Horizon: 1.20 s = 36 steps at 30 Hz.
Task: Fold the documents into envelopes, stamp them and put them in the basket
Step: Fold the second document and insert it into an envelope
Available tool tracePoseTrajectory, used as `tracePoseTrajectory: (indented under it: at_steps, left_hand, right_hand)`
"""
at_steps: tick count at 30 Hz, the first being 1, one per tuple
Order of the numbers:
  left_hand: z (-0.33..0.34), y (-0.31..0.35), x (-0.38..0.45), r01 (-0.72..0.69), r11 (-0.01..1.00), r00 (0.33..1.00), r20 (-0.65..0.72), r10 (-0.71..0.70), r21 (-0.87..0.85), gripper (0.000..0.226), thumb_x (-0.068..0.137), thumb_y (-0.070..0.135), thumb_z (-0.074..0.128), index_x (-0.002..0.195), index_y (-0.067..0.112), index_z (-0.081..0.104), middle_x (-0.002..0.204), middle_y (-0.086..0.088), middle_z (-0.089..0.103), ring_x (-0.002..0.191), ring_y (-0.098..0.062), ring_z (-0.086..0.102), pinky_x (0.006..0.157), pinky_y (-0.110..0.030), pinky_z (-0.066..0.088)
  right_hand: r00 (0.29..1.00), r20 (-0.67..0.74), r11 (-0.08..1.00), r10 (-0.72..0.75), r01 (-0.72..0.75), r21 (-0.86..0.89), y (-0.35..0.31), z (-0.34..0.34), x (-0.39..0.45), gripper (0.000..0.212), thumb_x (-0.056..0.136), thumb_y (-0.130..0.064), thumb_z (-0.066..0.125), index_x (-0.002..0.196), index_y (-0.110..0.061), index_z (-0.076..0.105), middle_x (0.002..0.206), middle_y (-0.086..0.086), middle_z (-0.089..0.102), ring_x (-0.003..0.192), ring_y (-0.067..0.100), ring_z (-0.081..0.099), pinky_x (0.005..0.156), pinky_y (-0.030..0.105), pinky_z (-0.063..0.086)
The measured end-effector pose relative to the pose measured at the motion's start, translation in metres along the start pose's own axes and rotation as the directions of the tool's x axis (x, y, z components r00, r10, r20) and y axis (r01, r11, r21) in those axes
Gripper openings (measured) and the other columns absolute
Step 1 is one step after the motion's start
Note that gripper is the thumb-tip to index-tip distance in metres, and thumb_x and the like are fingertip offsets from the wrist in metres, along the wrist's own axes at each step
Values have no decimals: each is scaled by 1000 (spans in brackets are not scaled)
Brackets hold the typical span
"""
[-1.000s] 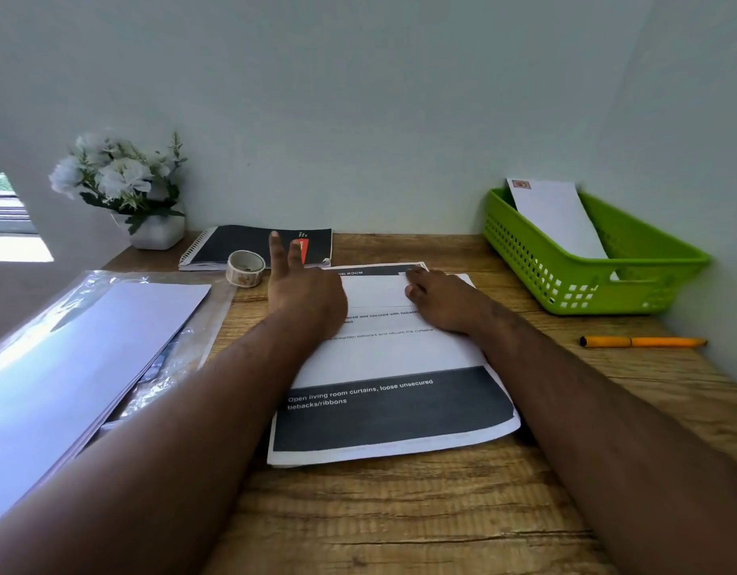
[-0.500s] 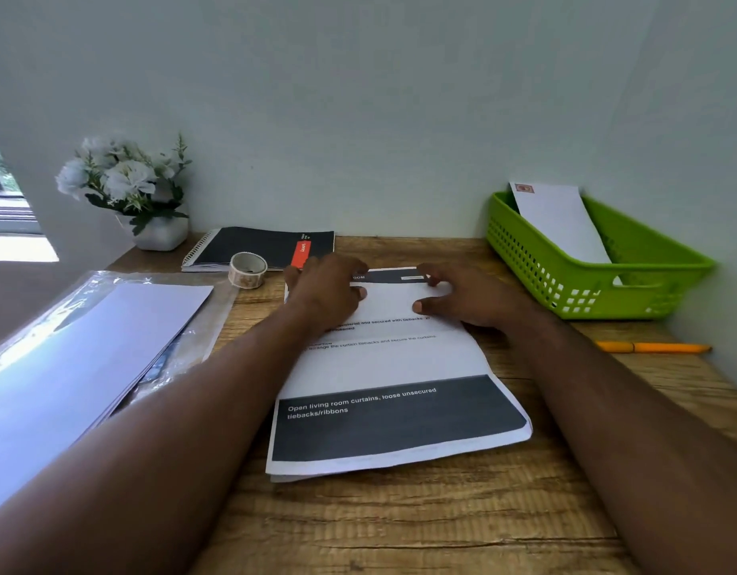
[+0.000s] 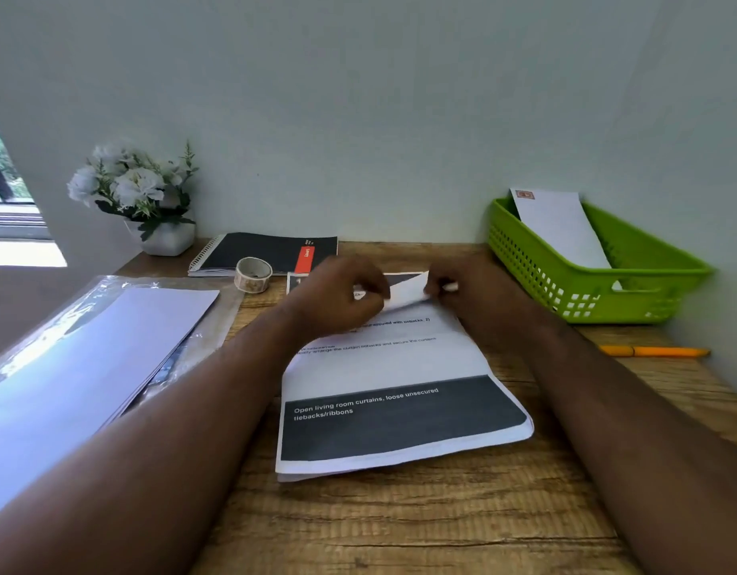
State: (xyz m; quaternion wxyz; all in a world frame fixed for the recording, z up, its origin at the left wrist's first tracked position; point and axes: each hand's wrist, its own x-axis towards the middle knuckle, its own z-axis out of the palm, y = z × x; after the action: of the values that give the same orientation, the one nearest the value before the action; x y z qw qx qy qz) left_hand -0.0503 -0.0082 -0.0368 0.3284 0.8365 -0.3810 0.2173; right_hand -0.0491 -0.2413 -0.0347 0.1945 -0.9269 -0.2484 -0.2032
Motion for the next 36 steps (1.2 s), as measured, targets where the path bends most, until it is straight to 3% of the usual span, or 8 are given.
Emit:
tracePoseTrajectory:
  at_steps: [2,5,9,14,18,22,25,36]
  left_hand:
    - [4,-2,0,187,982,979,82,-184,-26,25,74,19,53,79,12,76,81,5,72,76,-6,64,77,-29,54]
    - [9,-12,4,323,939,933,126,-337,122,20,84,11,57,88,16,76,91,3,72,75,-4,60,75,-22,48]
    - [8,-24,4,317,868,899,170,-403,381,16,88,23,62,100,20,73,106,1,69,101,-20,62,87,-31,50]
    - [29,-5,7,330,847,896,145,-420,417,28,97,29,44,114,15,61,118,-9,61,112,-31,56,92,-41,47]
    - [49,0,1,350,812,780,336,-529,466,54,104,36,22,152,10,23,158,-11,23,147,-30,17,119,-47,15]
    - [44,-1,0,319,817,779,358,-515,481,56,104,40,16,154,15,15,162,-5,11,149,-24,7,119,-47,5]
    - [42,0,1,304,811,760,386,-522,499,55,104,40,17,154,17,11,163,-1,5,149,-21,3,119,-52,3]
    - [38,2,1,290,806,750,401,-526,516,54,105,37,19,155,19,10,163,2,4,149,-21,4,118,-54,5]
  right_hand:
    - [990,140,997,33,-41,58,1,4,-2,18,73,0,63,78,-17,66,86,-3,69,85,16,65,81,41,52]
    - [990,137,992,39,-55,112,-3,1,0,16,78,-4,63,87,-17,66,85,-3,67,83,18,64,79,38,52]
    - [985,160,994,59,-44,-98,-8,4,0,22,90,-27,63,110,-20,68,91,-6,61,86,12,56,73,20,35]
    - [949,314,996,-20,46,-77,-21,23,4,29,96,-32,51,106,-13,69,113,2,65,106,19,58,92,36,44]
    - [925,379,997,-9,39,-72,-20,36,7,47,95,-46,29,109,-16,63,113,1,64,101,18,60,90,39,45]
    - [899,423,974,114,-18,-224,-18,40,6,53,101,-48,21,146,-23,36,154,0,33,140,20,33,113,42,28]
    - [867,441,945,231,-92,-315,-23,37,4,53,101,-50,16,151,-33,19,158,-15,17,145,13,19,111,50,19]
    - [799,287,828,528,-410,-382,5,35,9,50,101,-45,16,150,-35,22,158,-13,20,147,25,13,110,65,6]
